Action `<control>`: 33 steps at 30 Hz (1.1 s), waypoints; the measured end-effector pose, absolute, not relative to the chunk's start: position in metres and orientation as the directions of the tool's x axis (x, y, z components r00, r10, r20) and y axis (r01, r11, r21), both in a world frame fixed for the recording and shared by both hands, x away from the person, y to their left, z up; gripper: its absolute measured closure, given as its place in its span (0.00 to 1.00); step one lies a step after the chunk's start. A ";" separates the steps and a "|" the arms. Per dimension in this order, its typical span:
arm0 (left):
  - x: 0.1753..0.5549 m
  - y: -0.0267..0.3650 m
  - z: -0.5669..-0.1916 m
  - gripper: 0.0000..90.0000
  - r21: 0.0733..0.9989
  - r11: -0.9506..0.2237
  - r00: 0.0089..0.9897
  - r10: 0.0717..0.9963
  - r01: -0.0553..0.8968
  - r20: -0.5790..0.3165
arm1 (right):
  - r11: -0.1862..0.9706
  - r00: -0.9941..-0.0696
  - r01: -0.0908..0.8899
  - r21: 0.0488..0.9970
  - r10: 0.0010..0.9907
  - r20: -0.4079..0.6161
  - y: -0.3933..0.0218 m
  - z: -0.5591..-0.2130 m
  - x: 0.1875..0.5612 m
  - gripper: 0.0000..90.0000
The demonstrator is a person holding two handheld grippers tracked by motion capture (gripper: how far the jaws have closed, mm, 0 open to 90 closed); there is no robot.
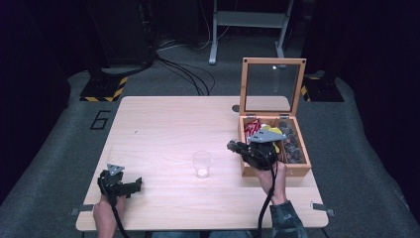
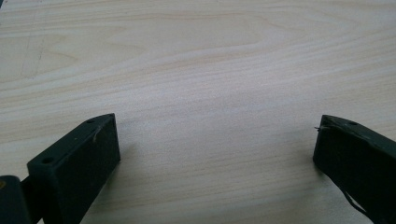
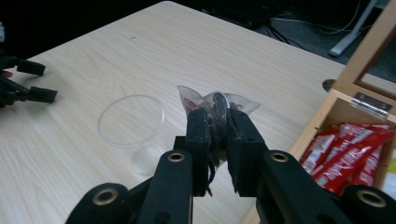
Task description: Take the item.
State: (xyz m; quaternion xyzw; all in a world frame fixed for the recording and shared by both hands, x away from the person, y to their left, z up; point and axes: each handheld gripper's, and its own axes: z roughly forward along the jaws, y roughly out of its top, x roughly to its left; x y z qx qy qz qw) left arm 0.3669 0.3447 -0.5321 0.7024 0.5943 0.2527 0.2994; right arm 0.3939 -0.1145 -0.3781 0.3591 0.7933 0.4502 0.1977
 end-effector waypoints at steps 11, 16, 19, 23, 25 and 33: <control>0.367 0.345 -0.532 0.00 0.721 -0.114 0.166 0.986 0.683 -0.001 | 0.358 -0.710 0.366 0.859 0.704 0.009 -0.089 -0.380 0.392 0.89; 0.367 0.345 -0.532 0.00 0.721 -0.114 0.166 0.986 0.683 -0.001 | 0.353 -0.723 0.347 0.869 0.691 0.008 -0.080 -0.382 0.391 0.89; 0.367 0.345 -0.532 0.00 0.721 -0.115 0.166 0.986 0.683 -0.001 | 0.356 -0.735 0.337 0.872 0.678 0.007 -0.074 -0.384 0.391 0.89; 0.367 0.345 -0.532 0.00 0.721 -0.114 0.166 0.986 0.684 -0.001 | 0.371 -0.749 0.342 0.863 0.662 0.012 -0.065 -0.388 0.392 0.89; 0.367 0.345 -0.532 0.00 0.721 -0.114 0.166 0.986 0.683 -0.001 | 0.381 -0.758 0.343 0.859 0.652 0.014 -0.061 -0.389 0.393 0.89; 0.367 0.345 -0.532 0.00 0.721 -0.114 0.166 0.986 0.684 -0.001 | 0.407 -0.772 0.356 0.841 0.635 0.020 -0.048 -0.396 0.397 0.89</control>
